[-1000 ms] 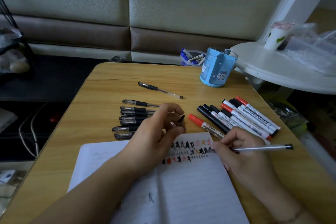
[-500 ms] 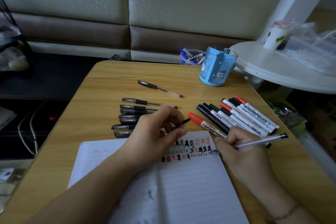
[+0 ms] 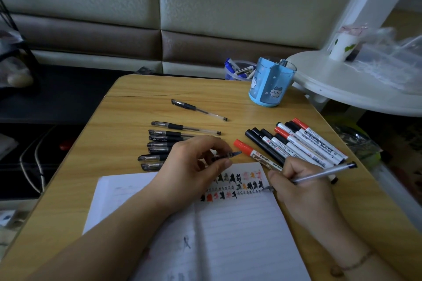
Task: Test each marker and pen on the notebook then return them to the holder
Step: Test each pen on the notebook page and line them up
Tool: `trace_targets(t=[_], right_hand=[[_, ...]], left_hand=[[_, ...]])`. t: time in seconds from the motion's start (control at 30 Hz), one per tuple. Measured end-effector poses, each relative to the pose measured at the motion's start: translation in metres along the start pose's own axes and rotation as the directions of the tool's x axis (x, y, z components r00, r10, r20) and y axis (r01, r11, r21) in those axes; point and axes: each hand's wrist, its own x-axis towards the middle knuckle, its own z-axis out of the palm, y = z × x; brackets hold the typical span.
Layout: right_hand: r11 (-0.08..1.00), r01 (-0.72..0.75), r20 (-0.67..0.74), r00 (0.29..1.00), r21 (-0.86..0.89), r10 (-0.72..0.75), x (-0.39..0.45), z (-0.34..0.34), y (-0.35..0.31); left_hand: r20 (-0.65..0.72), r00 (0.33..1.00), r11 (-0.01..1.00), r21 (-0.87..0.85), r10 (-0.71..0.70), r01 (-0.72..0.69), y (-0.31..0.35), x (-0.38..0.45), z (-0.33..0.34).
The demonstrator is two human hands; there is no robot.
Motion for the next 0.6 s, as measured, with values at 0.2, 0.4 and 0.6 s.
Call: trace_targets(t=[0.2, 0.4, 0.6], right_hand=[[0.948, -0.059, 0.029, 0.998, 0.313, 0.052, -0.005, -0.002, -0.014], [0.88, -0.087, 0.226, 0.974, 0.467, -0.024, -0.006, -0.007, -0.018], [0.841, -0.1, 0.213, 0.977, 0.532, -0.019, -0.007, -0.006, -0.021]], left_hand=[[0.01, 0.999, 0.998, 0.048, 0.05, -0.051, 0.0, 0.0, -0.001], [0.009, 1.0, 0.999, 0.043, 0.003, -0.003, 0.001, 0.0, 0.0], [0.016, 0.999, 0.997, 0.06, 0.041, -0.042, 0.002, 0.0, 0.0]])
